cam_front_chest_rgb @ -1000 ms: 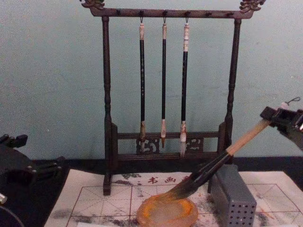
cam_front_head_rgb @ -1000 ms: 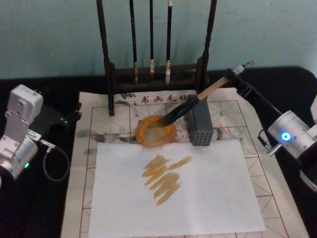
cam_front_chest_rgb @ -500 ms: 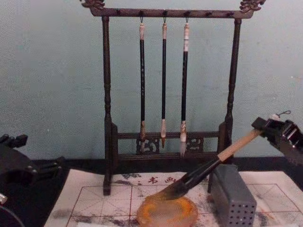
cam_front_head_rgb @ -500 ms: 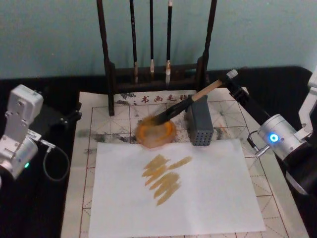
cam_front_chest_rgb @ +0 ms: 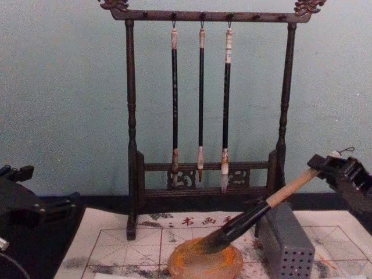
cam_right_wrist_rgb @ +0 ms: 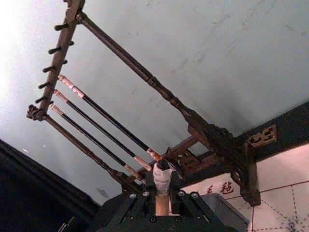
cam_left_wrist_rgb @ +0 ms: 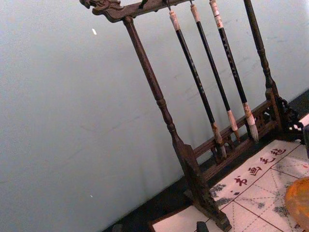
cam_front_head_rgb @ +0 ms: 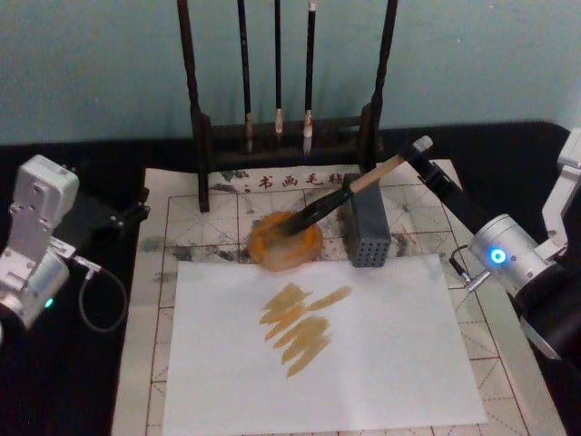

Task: Pick up the brush from the inkstone, write on the paper, then place the brush back to its original position.

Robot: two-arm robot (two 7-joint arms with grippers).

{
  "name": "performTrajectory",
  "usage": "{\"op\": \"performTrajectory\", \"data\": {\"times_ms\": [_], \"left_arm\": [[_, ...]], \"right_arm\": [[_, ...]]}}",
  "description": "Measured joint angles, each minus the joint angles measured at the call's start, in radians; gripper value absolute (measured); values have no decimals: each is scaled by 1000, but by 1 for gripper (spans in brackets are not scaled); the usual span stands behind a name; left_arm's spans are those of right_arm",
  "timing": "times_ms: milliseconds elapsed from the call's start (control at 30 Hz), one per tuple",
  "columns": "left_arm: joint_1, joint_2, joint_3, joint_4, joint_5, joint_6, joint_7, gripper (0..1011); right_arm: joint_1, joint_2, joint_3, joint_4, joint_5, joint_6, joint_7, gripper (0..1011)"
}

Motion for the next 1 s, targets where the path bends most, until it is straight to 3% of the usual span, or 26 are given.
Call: {"op": "performTrajectory", "data": {"times_ms": [1000], "left_arm": [[0, 0, 0, 0, 0, 0, 0, 1001]], "right_arm": [[-17, -10, 13, 16, 34, 10, -24, 181]]}}
